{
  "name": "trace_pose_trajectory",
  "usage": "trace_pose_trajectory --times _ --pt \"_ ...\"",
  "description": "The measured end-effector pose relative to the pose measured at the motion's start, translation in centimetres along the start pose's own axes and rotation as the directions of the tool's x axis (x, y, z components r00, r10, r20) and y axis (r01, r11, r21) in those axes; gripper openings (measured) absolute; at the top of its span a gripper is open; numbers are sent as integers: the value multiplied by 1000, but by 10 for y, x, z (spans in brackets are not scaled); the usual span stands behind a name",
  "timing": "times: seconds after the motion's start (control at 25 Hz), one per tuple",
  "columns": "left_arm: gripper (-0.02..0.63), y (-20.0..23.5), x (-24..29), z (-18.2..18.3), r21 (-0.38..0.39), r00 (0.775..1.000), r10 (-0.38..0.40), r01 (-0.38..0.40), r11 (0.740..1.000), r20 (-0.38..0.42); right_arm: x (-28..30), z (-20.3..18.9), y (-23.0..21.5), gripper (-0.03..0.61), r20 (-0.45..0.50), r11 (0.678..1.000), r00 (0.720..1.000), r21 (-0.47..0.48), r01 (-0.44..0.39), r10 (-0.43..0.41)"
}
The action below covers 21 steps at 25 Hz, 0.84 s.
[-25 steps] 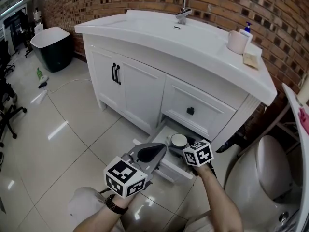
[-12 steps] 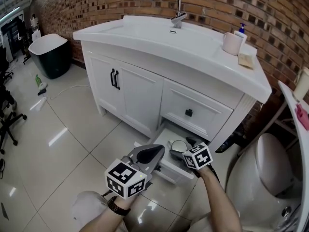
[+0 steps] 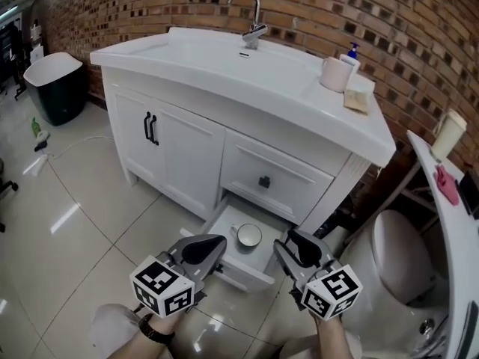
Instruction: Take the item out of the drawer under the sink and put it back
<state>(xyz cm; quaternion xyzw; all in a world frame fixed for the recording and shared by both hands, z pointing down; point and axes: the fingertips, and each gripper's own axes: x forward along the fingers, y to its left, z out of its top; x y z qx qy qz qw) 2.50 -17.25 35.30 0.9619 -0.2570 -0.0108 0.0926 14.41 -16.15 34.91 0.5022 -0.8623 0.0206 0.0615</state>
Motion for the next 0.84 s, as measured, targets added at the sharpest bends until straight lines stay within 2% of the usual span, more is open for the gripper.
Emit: trace_pose_trajectory --times 0.2,0.44,0.6,0.84 --pt "15 -7 2 2 -3 1000 -30 30 1000 -5 -21 28 9 123 98 1000 995 15 1 -2" --pt "15 -14 3 0 9 999 -42 42 999 -26 -21 36 19 116 123 998 992 45 -39 33" --pt "15 -15 8 -8 11 998 -40 40 999 -47 -23 43 27 108 156 991 984 95 -99 84" --pt "15 -11 15 -12 17 997 -39 40 999 -59 -17 47 33 103 146 994 984 5 -108 106"
